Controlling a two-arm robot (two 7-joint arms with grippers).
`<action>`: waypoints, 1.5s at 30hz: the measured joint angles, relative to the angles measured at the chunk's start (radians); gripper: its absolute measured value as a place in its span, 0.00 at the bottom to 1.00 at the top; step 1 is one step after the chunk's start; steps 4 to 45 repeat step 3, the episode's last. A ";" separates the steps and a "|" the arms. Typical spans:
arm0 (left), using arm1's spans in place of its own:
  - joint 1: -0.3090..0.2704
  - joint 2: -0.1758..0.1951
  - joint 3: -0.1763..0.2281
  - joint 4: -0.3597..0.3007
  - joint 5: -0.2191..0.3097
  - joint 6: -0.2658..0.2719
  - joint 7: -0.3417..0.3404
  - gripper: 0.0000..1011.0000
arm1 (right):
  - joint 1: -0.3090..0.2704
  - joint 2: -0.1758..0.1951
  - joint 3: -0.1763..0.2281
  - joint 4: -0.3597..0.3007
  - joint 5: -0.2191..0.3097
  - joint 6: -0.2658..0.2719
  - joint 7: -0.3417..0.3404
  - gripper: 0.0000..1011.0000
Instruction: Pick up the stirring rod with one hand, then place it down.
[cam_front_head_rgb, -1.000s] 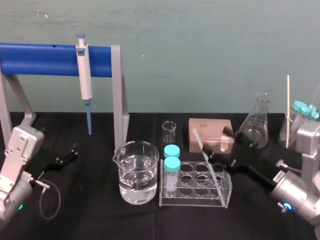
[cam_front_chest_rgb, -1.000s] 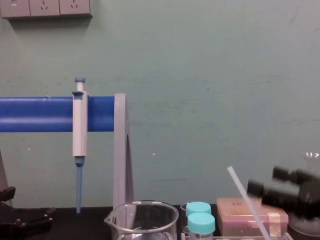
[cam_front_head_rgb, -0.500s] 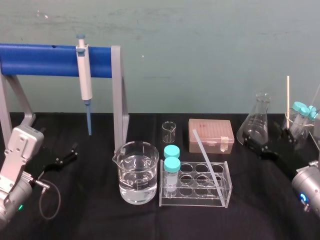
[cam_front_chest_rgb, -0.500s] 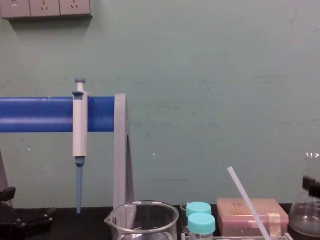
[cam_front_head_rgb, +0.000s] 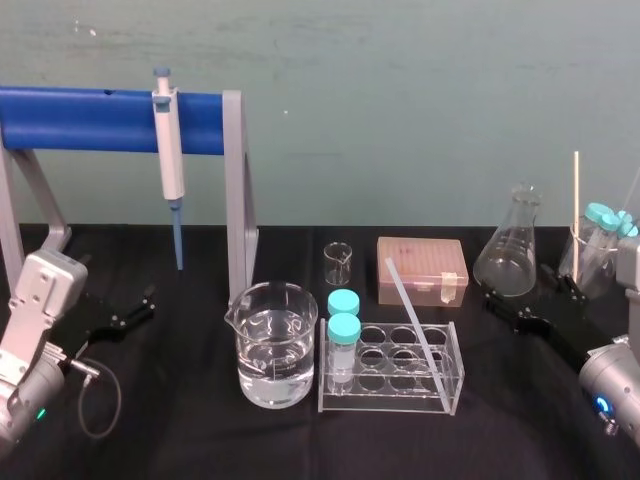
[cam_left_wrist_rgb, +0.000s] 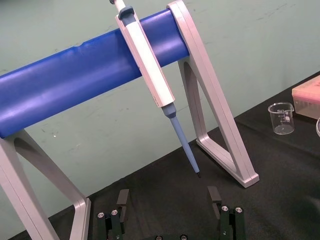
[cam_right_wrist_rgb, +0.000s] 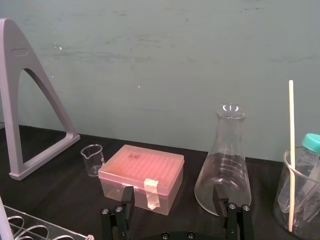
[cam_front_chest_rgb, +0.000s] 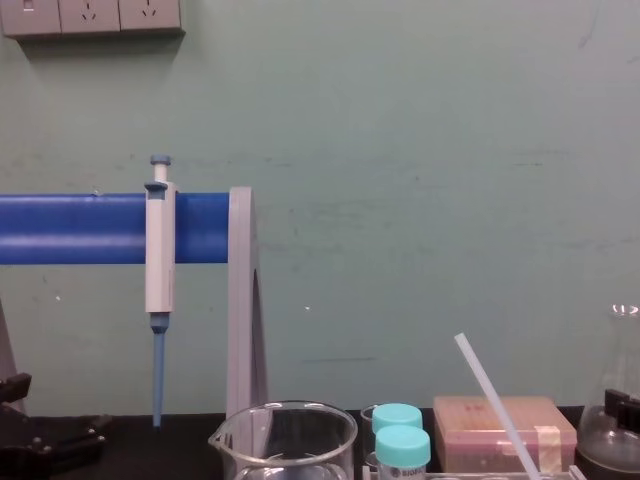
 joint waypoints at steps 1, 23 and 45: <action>0.000 0.000 0.000 0.000 0.000 0.000 0.000 0.99 | 0.000 0.000 0.000 0.000 0.000 -0.001 0.000 0.99; 0.000 0.000 0.000 0.000 0.000 0.000 0.000 0.99 | 0.000 0.000 0.000 0.000 0.001 -0.002 0.000 0.99; 0.000 0.000 0.000 0.000 0.000 0.000 0.000 0.99 | 0.000 0.000 0.000 0.000 0.001 -0.002 0.000 0.99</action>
